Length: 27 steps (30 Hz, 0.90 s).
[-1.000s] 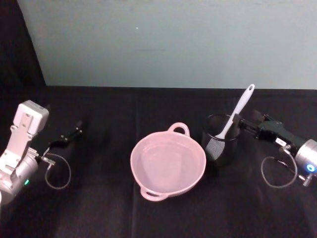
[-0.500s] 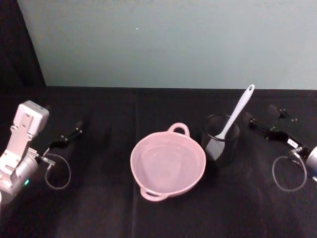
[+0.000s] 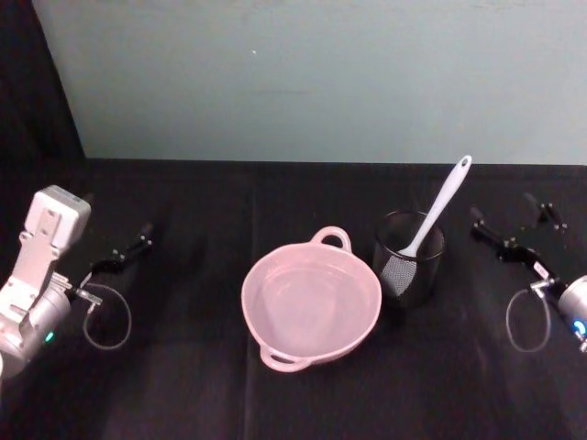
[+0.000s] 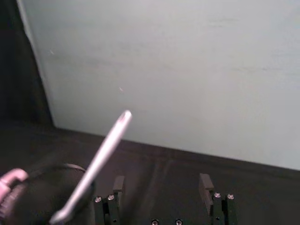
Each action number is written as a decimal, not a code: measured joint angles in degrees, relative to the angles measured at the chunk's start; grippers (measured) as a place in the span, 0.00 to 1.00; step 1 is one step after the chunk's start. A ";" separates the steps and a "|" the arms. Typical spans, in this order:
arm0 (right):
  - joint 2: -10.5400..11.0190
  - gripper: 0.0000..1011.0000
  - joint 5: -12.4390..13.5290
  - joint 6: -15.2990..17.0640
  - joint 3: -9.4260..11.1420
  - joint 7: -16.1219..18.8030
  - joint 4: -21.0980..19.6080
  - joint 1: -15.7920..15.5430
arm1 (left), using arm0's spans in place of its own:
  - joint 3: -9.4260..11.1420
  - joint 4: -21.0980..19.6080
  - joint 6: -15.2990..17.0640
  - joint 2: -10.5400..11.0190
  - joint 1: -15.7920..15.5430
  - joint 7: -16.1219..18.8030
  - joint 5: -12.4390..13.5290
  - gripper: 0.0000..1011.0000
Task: Use the one hand to pick up the spoon and stir the clear water in the bowl.
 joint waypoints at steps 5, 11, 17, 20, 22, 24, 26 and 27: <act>-1.09 0.99 -3.56 1.65 -0.82 -3.26 1.32 0.20 | 0.00 0.00 0.00 0.00 0.00 0.00 0.00 0.99; -2.38 0.99 -5.24 2.07 -0.66 -4.68 2.45 0.08 | 0.00 0.00 0.00 0.00 0.00 0.00 0.00 0.99; -2.59 0.99 -5.43 2.04 -0.49 -4.87 2.52 0.00 | 0.00 0.00 0.00 0.00 0.00 0.00 0.00 0.99; -2.52 0.99 -5.41 2.04 -0.56 -4.85 2.52 0.02 | 0.00 0.00 0.00 0.00 0.00 0.00 0.00 0.99; -2.49 0.99 -5.41 2.04 -0.59 -4.84 2.52 0.04 | 0.00 0.00 0.00 0.00 0.00 0.00 0.00 0.99; -2.46 0.99 -5.40 2.04 -0.61 -4.83 2.52 0.04 | 0.00 0.00 -0.01 0.00 0.00 0.00 0.00 0.99; -2.44 0.99 -5.38 2.05 -0.64 -4.82 2.51 0.06 | 0.00 0.00 0.00 0.00 0.00 0.00 0.00 0.99; -2.42 0.99 -5.38 2.05 -0.65 -4.82 2.50 0.06 | 0.00 0.00 0.00 0.00 0.00 0.00 0.00 0.99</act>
